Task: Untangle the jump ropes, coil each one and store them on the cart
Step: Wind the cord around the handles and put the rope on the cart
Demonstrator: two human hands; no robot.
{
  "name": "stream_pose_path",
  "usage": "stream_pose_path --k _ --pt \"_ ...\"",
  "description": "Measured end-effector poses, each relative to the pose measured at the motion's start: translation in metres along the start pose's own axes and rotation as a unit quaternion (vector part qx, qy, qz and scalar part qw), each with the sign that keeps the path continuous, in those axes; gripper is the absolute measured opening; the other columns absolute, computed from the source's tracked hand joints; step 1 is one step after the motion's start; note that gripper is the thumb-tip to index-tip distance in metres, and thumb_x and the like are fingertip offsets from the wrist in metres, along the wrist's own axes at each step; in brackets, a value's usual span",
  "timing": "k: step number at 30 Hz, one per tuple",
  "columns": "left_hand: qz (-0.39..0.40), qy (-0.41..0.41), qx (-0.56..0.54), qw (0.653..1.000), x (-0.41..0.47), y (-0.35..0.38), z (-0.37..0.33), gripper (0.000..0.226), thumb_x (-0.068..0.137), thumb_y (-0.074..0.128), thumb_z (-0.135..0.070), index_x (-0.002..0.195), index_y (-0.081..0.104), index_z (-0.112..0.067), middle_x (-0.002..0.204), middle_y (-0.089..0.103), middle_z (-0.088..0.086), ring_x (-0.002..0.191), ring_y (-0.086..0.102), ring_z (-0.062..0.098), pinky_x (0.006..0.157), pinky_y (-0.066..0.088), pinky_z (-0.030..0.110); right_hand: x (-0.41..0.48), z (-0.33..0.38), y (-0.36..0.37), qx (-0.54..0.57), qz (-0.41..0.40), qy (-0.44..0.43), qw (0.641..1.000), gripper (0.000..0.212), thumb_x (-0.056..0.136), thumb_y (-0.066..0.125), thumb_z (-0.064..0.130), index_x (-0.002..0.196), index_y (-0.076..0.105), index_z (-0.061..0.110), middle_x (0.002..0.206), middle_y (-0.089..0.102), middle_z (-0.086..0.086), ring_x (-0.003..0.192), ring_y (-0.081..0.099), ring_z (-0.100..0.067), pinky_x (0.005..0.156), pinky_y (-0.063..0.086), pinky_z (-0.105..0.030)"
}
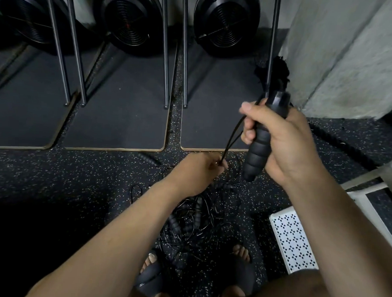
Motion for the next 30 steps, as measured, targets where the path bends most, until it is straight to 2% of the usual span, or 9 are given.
stream_pose_path --k 3,7,9,13,17,20,22,26,30 --pt "-0.003 -0.003 0.007 1.000 0.000 -0.003 -0.001 0.018 0.109 0.059 -0.028 0.106 0.077 -0.027 0.080 0.065 -0.016 0.065 0.056 -0.008 0.061 0.039 0.012 0.003 0.000 -0.004 0.027 -0.006 0.006 1.000 0.008 0.097 0.073 0.009 0.089 0.070 0.008 0.073 0.060 -0.006 0.060 0.051 -0.015 0.057 0.044 -0.027" --pt "-0.005 0.018 0.037 0.999 0.002 -0.006 0.001 0.020 0.109 0.060 -0.028 0.107 0.080 -0.028 0.106 0.065 -0.005 0.090 0.063 0.010 0.081 0.046 0.026 0.009 -0.005 -0.011 0.013 -0.008 0.018 1.000 0.009 0.097 0.073 0.008 0.103 0.071 0.001 0.077 0.064 -0.006 0.063 0.055 -0.016 0.058 0.047 -0.026" --pt "-0.021 0.025 0.043 0.999 0.002 -0.008 0.004 0.020 0.108 0.062 -0.028 0.107 0.081 -0.026 0.106 0.065 -0.002 0.092 0.064 0.015 0.080 0.045 0.026 0.013 -0.015 -0.015 -0.037 -0.023 0.048 0.998 0.017 0.097 0.073 0.007 0.112 0.073 -0.002 0.076 0.068 -0.006 0.062 0.057 -0.016 0.057 0.048 -0.025" --pt "-0.104 0.044 0.038 0.993 0.006 -0.021 0.004 0.023 0.107 0.064 -0.028 0.094 0.075 -0.013 0.087 0.064 0.003 0.080 0.061 0.025 0.070 0.044 0.035 0.016 -0.046 -0.022 -0.212 -0.008 0.135 0.968 0.014 0.094 0.073 0.002 0.106 0.076 0.009 0.073 0.074 -0.005 0.060 0.061 -0.015 0.053 0.048 -0.024" --pt "-0.183 0.064 -0.076 0.978 0.001 -0.040 -0.009 0.027 0.109 0.063 -0.029 0.090 0.072 -0.013 0.079 0.068 -0.001 0.073 0.062 0.016 0.067 0.045 0.030 0.017 -0.066 -0.020 -0.335 0.046 0.175 0.925 0.014 0.089 0.075 0.003 0.099 0.073 0.012 0.072 0.075 -0.004 0.060 0.063 -0.013 0.052 0.047 -0.026" --pt "-0.200 0.067 -0.212 0.954 -0.004 -0.054 -0.025 0.023 0.110 0.061 -0.026 0.099 0.077 -0.013 0.075 0.069 -0.008 0.068 0.062 0.004 0.066 0.046 0.021 0.018 -0.072 -0.013 -0.355 0.060 0.169 0.917 0.010 0.085 0.076 0.006 0.095 0.073 0.004 0.068 0.073 -0.003 0.060 0.064 -0.014 0.052 0.046 -0.029" --pt "-0.208 0.078 -0.255 0.941 -0.006 -0.061 -0.029 0.024 0.111 0.059 -0.025 0.100 0.077 -0.012 0.072 0.066 -0.008 0.064 0.056 0.000 0.065 0.042 0.019 0.017 -0.074 -0.008 -0.361 0.074 0.165 0.915 0.011 0.085 0.077 0.009 0.095 0.076 0.005 0.076 0.077 -0.009 0.062 0.065 -0.015 0.054 0.045 -0.031" --pt "-0.218 0.071 -0.289 0.929 -0.006 -0.064 -0.020 0.025 0.110 0.060 -0.031 0.097 0.077 -0.019 0.078 0.069 0.011 0.073 0.059 0.012 0.068 0.042 0.033 0.013 -0.070 -0.004 -0.397 0.091 0.158 0.899 0.008 0.085 0.079 0.014 0.089 0.076 0.008 0.076 0.079 -0.006 0.060 0.065 -0.011 0.055 0.045 -0.029" --pt "-0.232 0.033 -0.323 0.917 -0.004 -0.065 -0.014 0.026 0.109 0.061 -0.033 0.098 0.077 -0.015 0.084 0.073 0.004 0.077 0.062 0.012 0.063 0.041 0.029 0.012 -0.065 0.000 -0.393 0.084 0.140 0.905 0.009 0.086 0.080 0.014 0.083 0.074 0.008 0.077 0.079 -0.003 0.061 0.066 -0.010 0.060 0.048 -0.031"
Point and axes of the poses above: each hand's wrist, its own x-axis towards the middle knuckle, its own y-axis out of the palm, z = x × y, the point moved 3 cm from there along x, towards the middle knuckle
